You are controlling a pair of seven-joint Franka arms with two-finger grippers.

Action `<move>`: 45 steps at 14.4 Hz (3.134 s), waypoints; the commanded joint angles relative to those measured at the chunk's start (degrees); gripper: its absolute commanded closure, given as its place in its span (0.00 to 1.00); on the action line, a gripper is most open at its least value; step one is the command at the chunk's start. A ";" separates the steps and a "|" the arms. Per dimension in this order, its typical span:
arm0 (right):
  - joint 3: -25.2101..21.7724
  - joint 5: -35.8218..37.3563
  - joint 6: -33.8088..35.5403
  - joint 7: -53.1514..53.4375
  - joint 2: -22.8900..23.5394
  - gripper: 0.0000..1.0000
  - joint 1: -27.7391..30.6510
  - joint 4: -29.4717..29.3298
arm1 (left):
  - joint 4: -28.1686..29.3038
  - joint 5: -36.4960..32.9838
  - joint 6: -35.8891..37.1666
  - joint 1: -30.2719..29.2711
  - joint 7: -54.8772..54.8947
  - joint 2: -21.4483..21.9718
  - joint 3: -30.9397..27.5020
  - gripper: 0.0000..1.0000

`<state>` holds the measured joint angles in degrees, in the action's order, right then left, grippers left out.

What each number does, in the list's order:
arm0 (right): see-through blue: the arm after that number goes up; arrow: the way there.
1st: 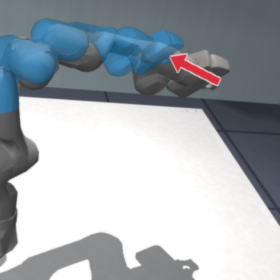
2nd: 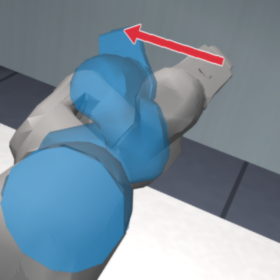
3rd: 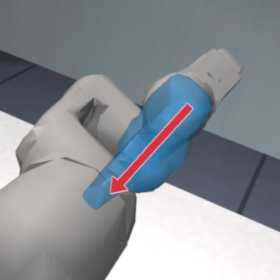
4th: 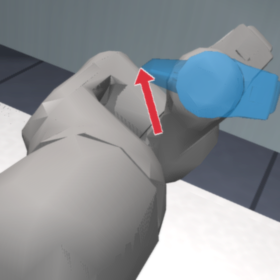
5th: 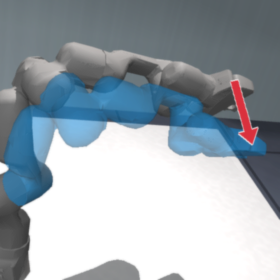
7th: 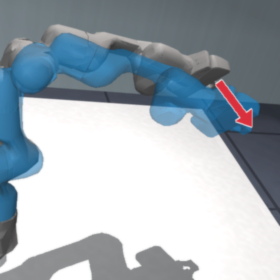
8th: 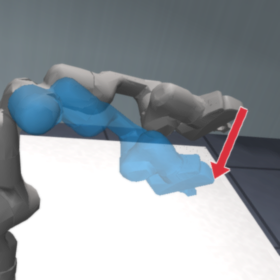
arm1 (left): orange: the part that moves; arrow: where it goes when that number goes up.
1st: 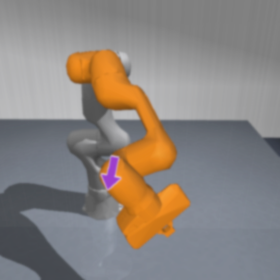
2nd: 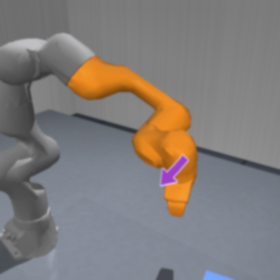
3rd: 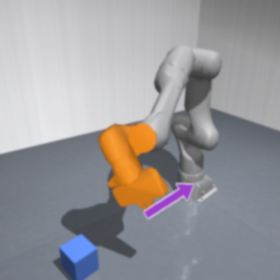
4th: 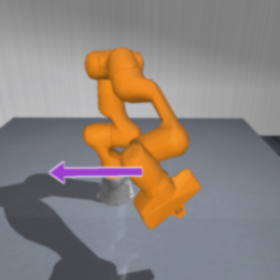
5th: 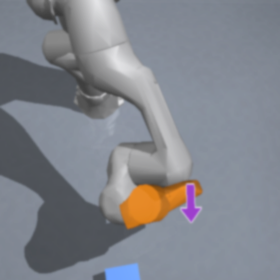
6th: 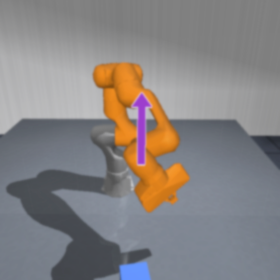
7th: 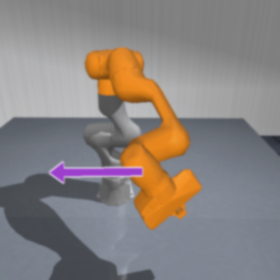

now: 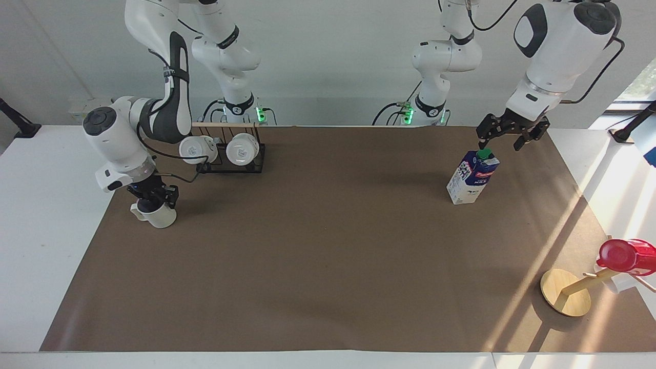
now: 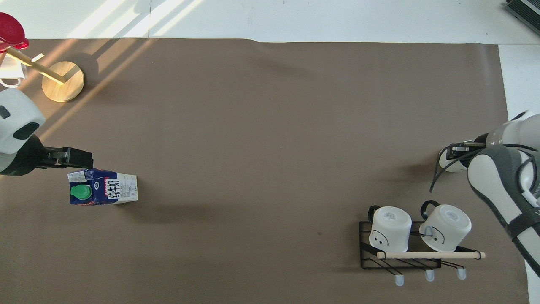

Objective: Place cup and milk on table

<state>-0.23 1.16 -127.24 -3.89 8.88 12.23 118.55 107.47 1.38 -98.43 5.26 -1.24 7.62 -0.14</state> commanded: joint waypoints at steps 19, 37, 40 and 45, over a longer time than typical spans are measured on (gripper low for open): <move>0.94 -0.11 7.18 30.84 0.43 1.00 -17.31 -8.51 | 19.08 0.20 -12.21 -2.45 8.53 8.99 -0.92 0.00; 0.94 3.41 7.62 69.18 15.02 1.00 -48.34 -25.56 | 26.13 0.20 -23.12 0.19 10.82 8.99 -0.83 0.26; 1.02 3.15 8.05 69.46 14.94 1.00 -48.96 -25.21 | 24.64 0.29 -22.16 0.10 9.94 8.03 -0.83 0.30; 1.02 1.65 7.35 71.66 15.90 1.00 -51.26 -23.71 | 20.15 0.29 -19.34 0.10 8.53 6.97 -0.83 0.30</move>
<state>0.96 3.32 -120.36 66.34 24.01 -38.56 95.08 130.14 1.42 -119.65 4.65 8.23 15.72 -0.43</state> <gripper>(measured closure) 0.960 0.295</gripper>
